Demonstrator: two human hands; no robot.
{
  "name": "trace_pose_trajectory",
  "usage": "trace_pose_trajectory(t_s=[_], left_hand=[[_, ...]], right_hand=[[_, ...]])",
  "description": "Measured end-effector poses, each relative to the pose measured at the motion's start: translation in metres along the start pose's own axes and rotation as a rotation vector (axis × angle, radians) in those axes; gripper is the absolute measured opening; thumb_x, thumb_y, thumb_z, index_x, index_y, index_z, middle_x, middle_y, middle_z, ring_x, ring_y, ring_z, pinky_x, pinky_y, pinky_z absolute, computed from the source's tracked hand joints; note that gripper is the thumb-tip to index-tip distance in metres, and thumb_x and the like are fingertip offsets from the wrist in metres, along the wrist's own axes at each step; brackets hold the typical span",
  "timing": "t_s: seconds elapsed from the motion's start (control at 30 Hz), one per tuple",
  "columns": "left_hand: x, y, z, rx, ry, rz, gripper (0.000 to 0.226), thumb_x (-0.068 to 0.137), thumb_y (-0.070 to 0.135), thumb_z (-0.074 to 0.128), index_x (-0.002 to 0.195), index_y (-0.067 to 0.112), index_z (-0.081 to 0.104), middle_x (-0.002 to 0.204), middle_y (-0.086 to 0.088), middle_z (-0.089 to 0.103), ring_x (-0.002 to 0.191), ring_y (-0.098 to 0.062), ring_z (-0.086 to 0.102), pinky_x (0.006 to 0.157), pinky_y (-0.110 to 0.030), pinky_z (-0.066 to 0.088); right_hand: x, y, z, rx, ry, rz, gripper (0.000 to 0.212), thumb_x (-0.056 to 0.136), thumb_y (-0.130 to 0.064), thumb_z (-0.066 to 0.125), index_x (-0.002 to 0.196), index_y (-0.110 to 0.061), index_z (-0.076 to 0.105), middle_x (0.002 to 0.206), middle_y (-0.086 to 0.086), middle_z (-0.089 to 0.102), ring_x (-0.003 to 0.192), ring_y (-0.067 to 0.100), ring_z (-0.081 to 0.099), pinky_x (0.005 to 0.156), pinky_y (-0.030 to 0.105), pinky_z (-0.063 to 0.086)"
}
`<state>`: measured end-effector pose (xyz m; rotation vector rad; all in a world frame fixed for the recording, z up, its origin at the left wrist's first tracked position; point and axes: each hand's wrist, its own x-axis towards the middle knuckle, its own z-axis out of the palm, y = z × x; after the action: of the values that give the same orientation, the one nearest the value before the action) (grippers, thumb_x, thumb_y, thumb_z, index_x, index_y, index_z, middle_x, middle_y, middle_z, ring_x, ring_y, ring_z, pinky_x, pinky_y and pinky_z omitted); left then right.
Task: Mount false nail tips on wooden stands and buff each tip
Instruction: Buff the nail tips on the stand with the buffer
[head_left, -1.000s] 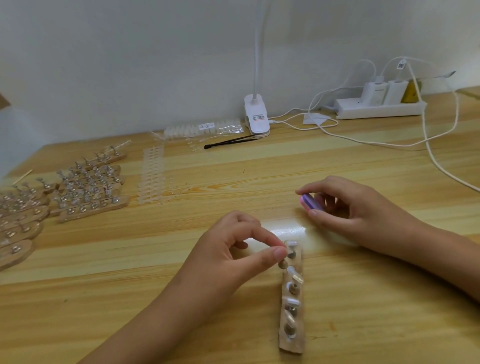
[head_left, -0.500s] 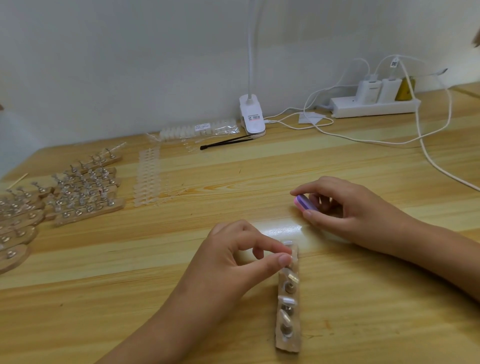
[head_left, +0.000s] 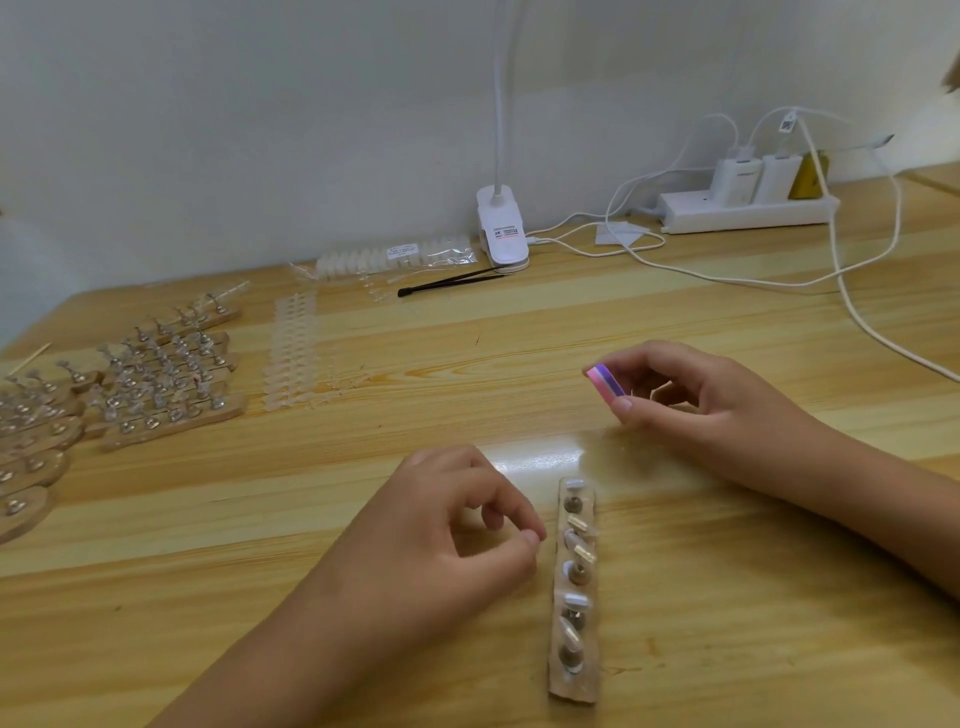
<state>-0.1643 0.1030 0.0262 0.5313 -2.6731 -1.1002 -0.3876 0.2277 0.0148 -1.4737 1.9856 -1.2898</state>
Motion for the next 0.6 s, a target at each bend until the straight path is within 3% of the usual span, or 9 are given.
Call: trace_pose_trajectory(t_s=[0.17,0.27,0.4,0.6], left_hand=[[0.003,-0.003,0.000,-0.012,-0.105,-0.001,0.017,0.082,0.035,0.070,0.093,0.047,0.067,0.095,0.017,0.060,0.101,-0.001,0.052,0.085,-0.020,0.044],[0.004,-0.005,-0.003,-0.035,-0.137,0.021,0.013,0.080,0.044,0.073,0.092,0.047,0.069,0.094,0.019,0.061,0.100,-0.001,0.053,0.085,-0.023,0.045],[0.006,-0.005,0.002,0.006,-0.110,0.070,0.035,0.066,0.067,0.067,0.091,0.044,0.068,0.091,0.017,0.062,0.098,-0.004,0.055,0.085,-0.026,0.045],[0.005,-0.003,0.010,0.097,-0.028,0.160,0.036,0.065,0.066,0.068,0.084,0.036,0.065,0.089,0.018,0.059,0.095,-0.007,0.052,0.081,-0.024,0.039]], right_hand=[[-0.001,-0.004,0.004,0.019,-0.053,0.034,0.024,0.089,-0.017,0.066,0.110,-0.029,0.066,0.098,0.001,0.069,0.083,0.010,0.063,0.072,0.019,0.052],[-0.003,-0.007,0.003,0.148,-0.094,0.057,0.024,0.087,-0.022,0.067,0.111,-0.026,0.067,0.096,-0.006,0.071,0.082,0.002,0.065,0.068,0.018,0.052],[-0.005,-0.013,0.003,0.322,-0.239,0.035,0.034,0.090,-0.027,0.053,0.122,-0.016,0.057,0.107,0.001,0.073,0.098,0.014,0.068,0.068,0.023,0.054],[-0.007,-0.013,0.010,0.341,-0.383,0.067,0.034,0.094,-0.029,0.045,0.124,-0.014,0.044,0.113,0.004,0.072,0.107,0.021,0.067,0.080,0.028,0.055]])
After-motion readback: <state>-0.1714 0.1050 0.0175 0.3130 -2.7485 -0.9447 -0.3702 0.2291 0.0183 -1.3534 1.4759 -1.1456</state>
